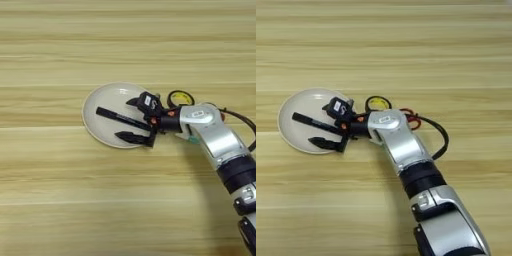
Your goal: Move the objects on the table
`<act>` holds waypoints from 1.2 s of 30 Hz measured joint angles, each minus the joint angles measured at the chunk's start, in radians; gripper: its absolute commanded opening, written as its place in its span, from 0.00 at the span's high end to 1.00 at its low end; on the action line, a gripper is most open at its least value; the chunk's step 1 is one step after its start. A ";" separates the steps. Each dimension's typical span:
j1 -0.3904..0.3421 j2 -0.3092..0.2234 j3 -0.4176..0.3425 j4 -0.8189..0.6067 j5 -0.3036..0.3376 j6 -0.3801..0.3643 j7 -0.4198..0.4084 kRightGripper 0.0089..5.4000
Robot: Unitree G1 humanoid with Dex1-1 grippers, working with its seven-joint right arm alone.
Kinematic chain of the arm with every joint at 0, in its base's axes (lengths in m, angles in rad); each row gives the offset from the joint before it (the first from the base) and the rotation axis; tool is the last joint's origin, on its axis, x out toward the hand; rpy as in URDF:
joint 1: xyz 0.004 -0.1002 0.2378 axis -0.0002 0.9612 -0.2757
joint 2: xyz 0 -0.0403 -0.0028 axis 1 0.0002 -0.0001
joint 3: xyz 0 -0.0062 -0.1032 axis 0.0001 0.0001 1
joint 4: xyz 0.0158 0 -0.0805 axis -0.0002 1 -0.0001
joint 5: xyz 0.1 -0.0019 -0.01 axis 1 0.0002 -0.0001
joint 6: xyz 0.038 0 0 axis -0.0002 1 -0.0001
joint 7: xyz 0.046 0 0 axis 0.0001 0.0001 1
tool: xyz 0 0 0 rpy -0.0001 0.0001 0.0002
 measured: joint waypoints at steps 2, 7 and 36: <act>-0.014 0.008 0.003 0.027 -0.012 -0.001 -0.008 0.00; -0.034 0.016 0.018 0.072 -0.033 -0.022 -0.028 0.02; -0.075 0.045 0.030 0.185 -0.075 -0.094 -0.045 0.63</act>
